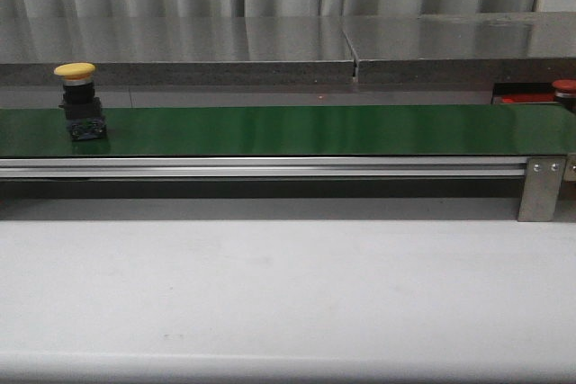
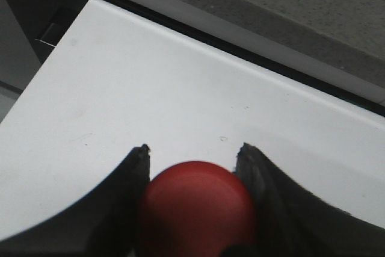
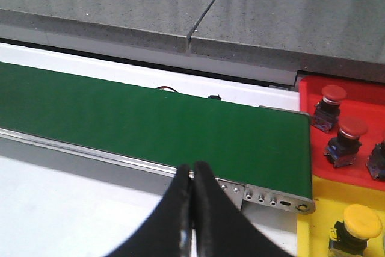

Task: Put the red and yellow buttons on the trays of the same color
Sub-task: 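Lower the left gripper and grasp the red button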

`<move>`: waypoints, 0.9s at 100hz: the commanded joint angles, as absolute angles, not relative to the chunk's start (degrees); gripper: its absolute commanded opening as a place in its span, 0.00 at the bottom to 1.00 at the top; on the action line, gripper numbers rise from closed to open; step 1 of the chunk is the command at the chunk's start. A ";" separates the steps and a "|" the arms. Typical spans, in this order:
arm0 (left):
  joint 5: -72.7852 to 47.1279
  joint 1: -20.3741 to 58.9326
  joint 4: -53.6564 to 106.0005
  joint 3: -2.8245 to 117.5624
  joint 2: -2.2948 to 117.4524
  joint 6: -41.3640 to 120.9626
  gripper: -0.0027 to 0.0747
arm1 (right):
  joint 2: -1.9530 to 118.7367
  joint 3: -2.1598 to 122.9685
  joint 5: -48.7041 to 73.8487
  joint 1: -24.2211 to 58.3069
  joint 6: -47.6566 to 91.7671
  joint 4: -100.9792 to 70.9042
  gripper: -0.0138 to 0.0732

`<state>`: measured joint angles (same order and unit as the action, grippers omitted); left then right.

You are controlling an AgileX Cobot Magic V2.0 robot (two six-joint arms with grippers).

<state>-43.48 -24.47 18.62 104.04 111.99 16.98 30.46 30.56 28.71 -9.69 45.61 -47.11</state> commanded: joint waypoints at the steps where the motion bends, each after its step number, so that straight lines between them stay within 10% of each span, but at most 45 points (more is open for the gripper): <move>1: -39.85 -22.66 19.99 101.13 104.29 17.14 0.01 | 30.39 31.99 26.20 -9.70 46.15 -48.26 0.02; 90: -18.38 -13.46 16.86 75.70 98.42 20.07 0.01 | 30.39 31.99 26.20 -9.70 46.15 -48.26 0.02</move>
<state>-22.67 -13.74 16.63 74.07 100.71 19.95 30.46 30.56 28.93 -9.69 45.61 -47.11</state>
